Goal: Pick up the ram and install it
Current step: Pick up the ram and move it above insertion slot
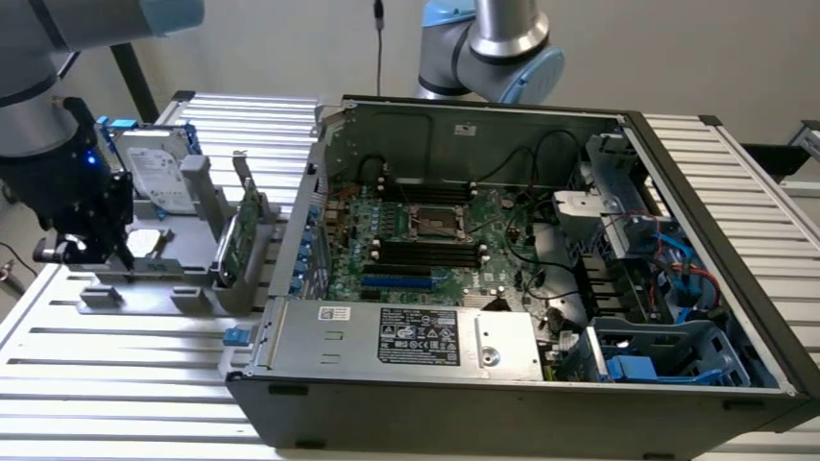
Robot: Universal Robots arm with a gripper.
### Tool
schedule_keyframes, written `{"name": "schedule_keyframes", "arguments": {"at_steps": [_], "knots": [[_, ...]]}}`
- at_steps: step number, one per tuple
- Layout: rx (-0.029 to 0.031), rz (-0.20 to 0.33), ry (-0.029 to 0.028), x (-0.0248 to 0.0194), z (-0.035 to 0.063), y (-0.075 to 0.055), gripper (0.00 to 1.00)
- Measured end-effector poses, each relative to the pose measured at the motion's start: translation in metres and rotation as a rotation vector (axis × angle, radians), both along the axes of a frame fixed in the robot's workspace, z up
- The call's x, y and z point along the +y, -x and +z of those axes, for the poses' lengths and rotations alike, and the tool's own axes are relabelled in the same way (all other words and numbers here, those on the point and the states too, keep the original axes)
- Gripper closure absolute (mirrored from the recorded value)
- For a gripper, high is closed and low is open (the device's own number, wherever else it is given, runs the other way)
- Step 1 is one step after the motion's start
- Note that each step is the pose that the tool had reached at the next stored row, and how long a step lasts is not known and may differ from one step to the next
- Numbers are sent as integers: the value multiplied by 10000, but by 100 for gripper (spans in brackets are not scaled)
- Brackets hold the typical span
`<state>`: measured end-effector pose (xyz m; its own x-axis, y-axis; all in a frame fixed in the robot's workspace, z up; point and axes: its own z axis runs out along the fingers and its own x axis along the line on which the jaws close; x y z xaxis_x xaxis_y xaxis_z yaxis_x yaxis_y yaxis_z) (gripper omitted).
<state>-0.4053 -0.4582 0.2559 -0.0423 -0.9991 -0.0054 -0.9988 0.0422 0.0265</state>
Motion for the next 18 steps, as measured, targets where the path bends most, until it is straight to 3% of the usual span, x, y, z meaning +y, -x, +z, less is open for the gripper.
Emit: {"name": "schedule_keyframes", "arguments": {"at_steps": [9, 18], "knots": [[2, 0, 1, 0, 409, -49, 86], [29, 4, -1, 6, 811, -340, 86]]}}
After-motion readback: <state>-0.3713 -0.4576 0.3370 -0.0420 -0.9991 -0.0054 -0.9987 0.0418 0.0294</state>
